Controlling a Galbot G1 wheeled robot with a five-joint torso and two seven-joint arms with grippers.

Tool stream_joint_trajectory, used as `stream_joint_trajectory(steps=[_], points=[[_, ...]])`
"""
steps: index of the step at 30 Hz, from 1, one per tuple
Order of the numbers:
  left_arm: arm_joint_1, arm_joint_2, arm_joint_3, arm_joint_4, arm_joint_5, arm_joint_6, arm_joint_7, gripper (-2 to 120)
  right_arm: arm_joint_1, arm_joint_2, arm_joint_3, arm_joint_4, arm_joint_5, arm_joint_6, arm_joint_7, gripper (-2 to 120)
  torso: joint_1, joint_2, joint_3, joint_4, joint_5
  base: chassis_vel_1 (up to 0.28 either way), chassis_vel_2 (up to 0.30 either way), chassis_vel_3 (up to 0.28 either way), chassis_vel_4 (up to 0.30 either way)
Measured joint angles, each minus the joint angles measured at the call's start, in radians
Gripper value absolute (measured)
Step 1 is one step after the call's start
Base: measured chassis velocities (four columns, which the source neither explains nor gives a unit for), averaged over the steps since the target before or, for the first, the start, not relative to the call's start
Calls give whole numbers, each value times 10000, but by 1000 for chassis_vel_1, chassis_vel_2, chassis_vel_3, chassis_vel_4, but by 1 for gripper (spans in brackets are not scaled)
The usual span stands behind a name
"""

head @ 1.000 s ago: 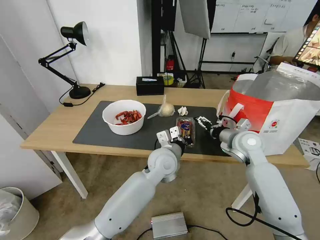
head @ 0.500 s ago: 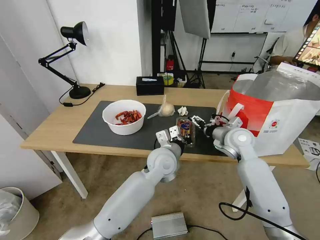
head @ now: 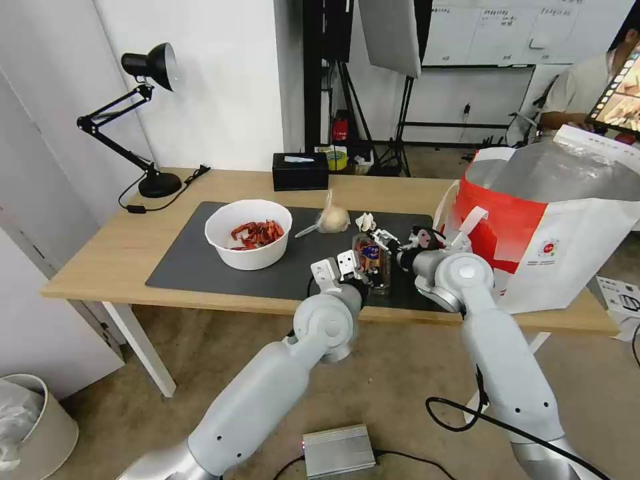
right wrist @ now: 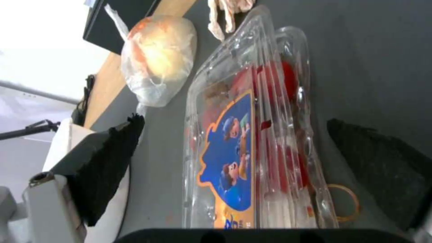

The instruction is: Pick up the trash from the table and place it into the takeout bag.

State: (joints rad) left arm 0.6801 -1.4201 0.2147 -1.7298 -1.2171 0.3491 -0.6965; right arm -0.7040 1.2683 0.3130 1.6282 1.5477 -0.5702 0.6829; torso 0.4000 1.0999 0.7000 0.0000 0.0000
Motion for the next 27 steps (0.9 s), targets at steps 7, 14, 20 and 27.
stream_joint_trajectory(steps=[7, 14, 20, 27], points=[[90, 30, -38, -49, -1, -3, 2, 0, 82, 43, -46, -159, -27, -49, -3, 100, 0, 0, 0, 0, 0, 0, 0, 0, 0], [133, 38, -62, -76, -1, -3, 4, 0, 148, 142, -93, -248, -25, -71, -37, 100, 0, 0, 0, 1, -1, 0, 0, 0, 0], [157, 64, -70, -142, 0, -7, 1, 0, 164, 223, -119, -313, -46, -76, -46, 100, 0, 0, 0, 0, -1, 0, 0, 0, 0], [177, 84, -88, -171, -10, -10, -6, 0, 147, 261, -121, -376, -71, -80, -79, 100, -1, 3, -2, -1, -2, 0, 0, 0, 0]])
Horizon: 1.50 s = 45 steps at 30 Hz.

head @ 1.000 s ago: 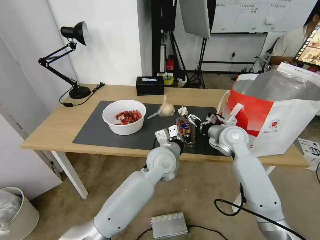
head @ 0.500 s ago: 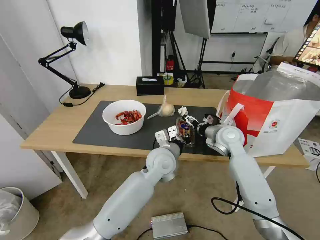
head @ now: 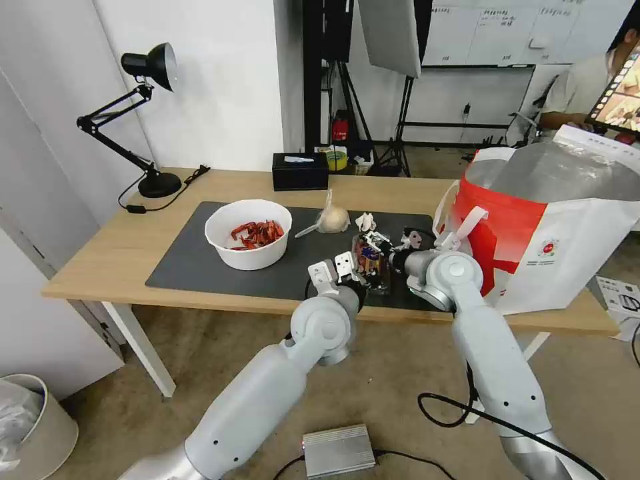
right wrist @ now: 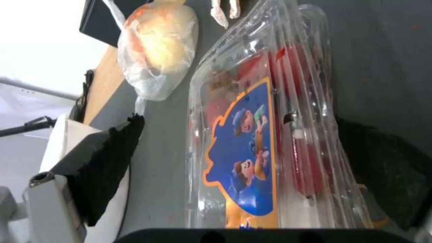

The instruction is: Pick up the trash from the table and place it into the takeout bag.

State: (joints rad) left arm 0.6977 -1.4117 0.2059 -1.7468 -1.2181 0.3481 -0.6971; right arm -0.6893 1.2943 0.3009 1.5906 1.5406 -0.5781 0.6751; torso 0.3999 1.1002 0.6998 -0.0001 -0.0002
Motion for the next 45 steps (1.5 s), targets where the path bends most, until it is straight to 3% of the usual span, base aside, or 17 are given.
stream_joint_trajectory(steps=[15, 26, 30, 40, 45], points=[[77, 19, -15, -70, -2, -7, -20, 0, -124, 63, 62, -10, 5, 5, -94, 98, -2, 1, 0, -2, 0, 0, 0, 0, 0], [23, -17, 28, -78, -2, -27, -48, 0, -111, -12, 17, 6, 14, -16, 9, 56, 3, -4, 6, 6, 6, 0, 0, 0, 0], [13, -18, 41, -83, -1, -70, -49, 0, -126, -14, 20, 19, 15, -17, 19, 50, 3, -5, 6, 3, 5, 0, 0, 0, 0], [-41, -71, 106, -85, 12, -218, -55, 0, -159, -112, 32, 159, 8, -17, 67, 6, 3, -4, 3, 2, 2, 0, 0, 0, 0], [-42, -76, 107, -84, 12, -221, -56, 0, -194, -156, 36, 162, 6, -15, 71, 0, 2, -3, 3, 2, 2, 0, 0, 0, 0]])
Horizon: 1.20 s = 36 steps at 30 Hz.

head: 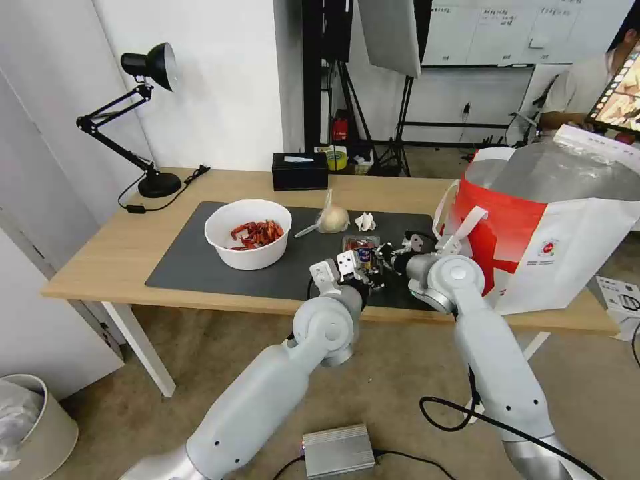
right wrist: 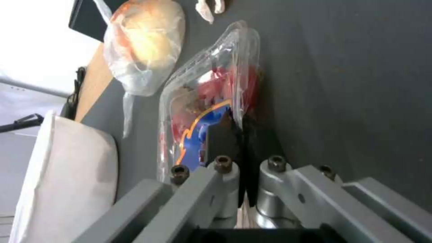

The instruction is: Pick up the trash from the table and place it into the takeout bag.

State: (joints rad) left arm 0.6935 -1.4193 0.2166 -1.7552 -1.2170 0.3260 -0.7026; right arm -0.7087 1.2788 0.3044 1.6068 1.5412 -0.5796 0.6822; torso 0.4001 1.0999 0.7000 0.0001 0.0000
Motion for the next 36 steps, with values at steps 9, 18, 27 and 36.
stream_joint_trajectory(steps=[9, 18, 27, 36], points=[[-2, 69, -33, -81, -8, -6, -37, 0, -74, -14, 30, 44, 3, 21, 11, 0, 0, 1, -1, -1, 0, 0, 0, 0, 0], [9, 162, -162, -267, -65, -4, -104, 0, -111, -17, 64, 78, 23, 55, 35, 0, -1, 1, -1, 0, 0, 0, 0, 0, 0], [162, 657, -458, -765, -17, 144, 81, 22, -127, -28, 153, 87, 43, 69, 32, 0, -1, 1, -1, -2, -1, 0, 0, 0, 0], [782, 1547, -1186, -1575, -7, 265, 353, 50, -176, 161, 217, 119, 56, 78, 19, 0, -1, 1, -1, -1, -3, 0, 0, 0, 0]])
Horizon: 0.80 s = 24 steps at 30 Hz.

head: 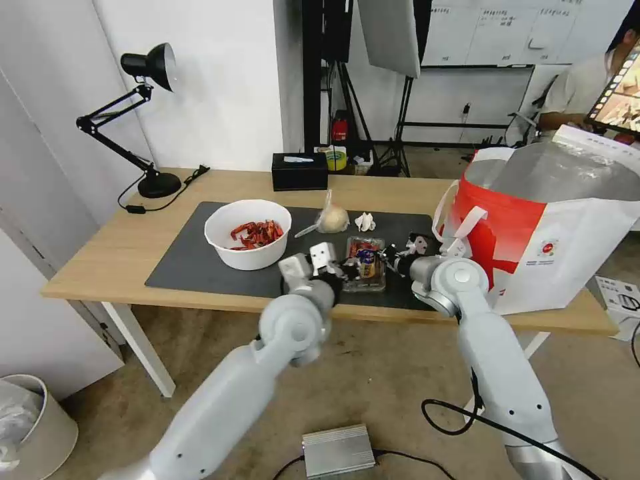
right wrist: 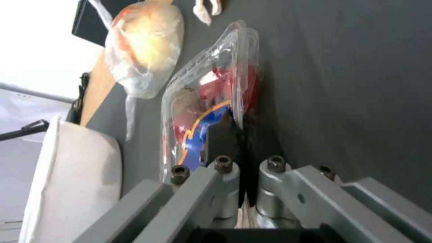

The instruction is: Pick up the trash from the table and place it into the takeout bag.

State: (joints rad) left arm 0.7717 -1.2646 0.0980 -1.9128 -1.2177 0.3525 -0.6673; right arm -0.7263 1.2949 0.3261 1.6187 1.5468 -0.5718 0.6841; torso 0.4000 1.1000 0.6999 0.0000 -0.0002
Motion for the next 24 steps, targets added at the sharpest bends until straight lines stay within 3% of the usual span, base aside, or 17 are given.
stream_joint_trajectory(steps=[2, 4, 7, 13, 24], points=[[351, 230, -264, -252, 22, 2, 110, 60, -8, 92, 48, 26, 4, 2, -6, 0, 0, 0, 0, 1, 0, 0, 0, 0, 0], [462, 290, -352, -321, 36, 2, 142, 62, -8, 124, 76, 34, 6, 4, -6, 0, -1, 0, 0, 1, 0, 0, 0, 0, 0], [882, 477, -708, -611, 116, 4, 262, 80, -40, 283, 221, 128, 31, 21, -9, 0, 0, 0, 0, 0, 0, 0, 0, 0, 0], [1220, 630, -964, -811, 367, 6, 534, 98, -146, 389, 393, 305, 198, 50, 7, 0, 0, 0, 0, 0, 1, 0, 0, 0, 0], [1954, 831, -1489, -1281, 794, 5, 1081, 100, -256, 407, 617, 615, 451, 189, 43, 0, 0, 0, 0, 0, 1, 0, 0, 0, 0]])
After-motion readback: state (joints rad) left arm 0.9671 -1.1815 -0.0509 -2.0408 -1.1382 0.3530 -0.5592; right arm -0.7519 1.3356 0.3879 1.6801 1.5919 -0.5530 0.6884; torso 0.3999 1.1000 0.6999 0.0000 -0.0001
